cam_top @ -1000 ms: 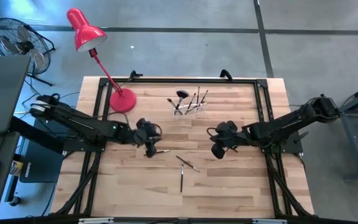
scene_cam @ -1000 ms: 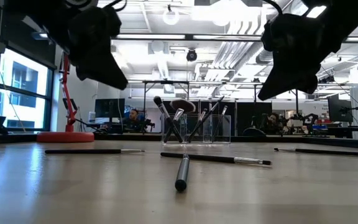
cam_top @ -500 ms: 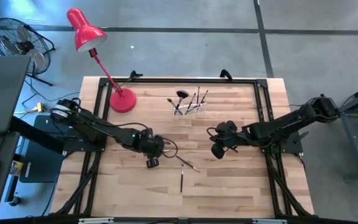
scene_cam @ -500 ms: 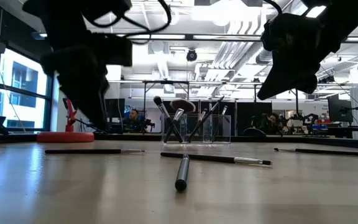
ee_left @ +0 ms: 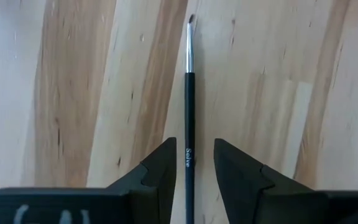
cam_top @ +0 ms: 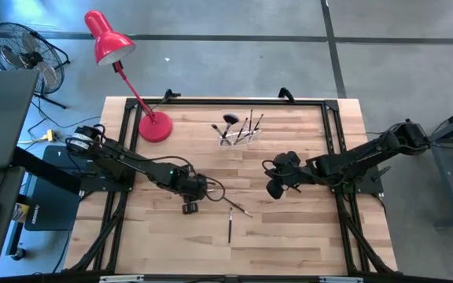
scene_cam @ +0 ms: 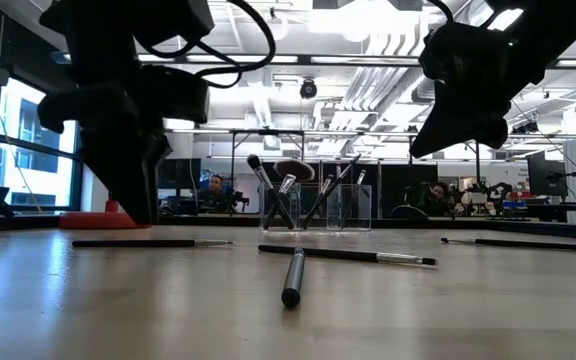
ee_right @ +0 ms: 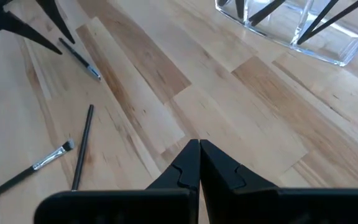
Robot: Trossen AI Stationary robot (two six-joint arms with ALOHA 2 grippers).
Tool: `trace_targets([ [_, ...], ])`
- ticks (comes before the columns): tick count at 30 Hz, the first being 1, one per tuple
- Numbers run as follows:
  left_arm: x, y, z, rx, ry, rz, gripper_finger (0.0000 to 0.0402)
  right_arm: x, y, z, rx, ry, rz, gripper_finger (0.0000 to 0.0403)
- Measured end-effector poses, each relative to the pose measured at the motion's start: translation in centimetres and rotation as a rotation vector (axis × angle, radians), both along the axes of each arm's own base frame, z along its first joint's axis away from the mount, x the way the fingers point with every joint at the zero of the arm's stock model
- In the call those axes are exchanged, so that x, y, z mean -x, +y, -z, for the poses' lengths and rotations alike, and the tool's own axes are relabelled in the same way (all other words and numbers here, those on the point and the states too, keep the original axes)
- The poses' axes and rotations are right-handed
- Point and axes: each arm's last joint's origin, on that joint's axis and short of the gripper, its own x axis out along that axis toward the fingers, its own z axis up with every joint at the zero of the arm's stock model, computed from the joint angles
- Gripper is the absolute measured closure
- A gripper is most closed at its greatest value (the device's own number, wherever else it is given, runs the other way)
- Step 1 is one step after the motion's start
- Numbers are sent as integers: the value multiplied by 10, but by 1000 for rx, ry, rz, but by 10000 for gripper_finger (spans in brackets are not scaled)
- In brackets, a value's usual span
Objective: Put items in baskets/containers
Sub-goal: Put the liner brush into the transparent organizer
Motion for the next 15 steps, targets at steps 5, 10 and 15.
trace_targets([
  [5,1,1,15,-16,58,1,298,0,0,0,-4,-1,-4,399],
  [10,-2,-1,26,-14,94,-1,298,-1,1,-1,-16,-9,-13,401],
  [15,-2,-1,35,-19,131,-26,325,-2,1,-1,-24,-18,-18,398],
])
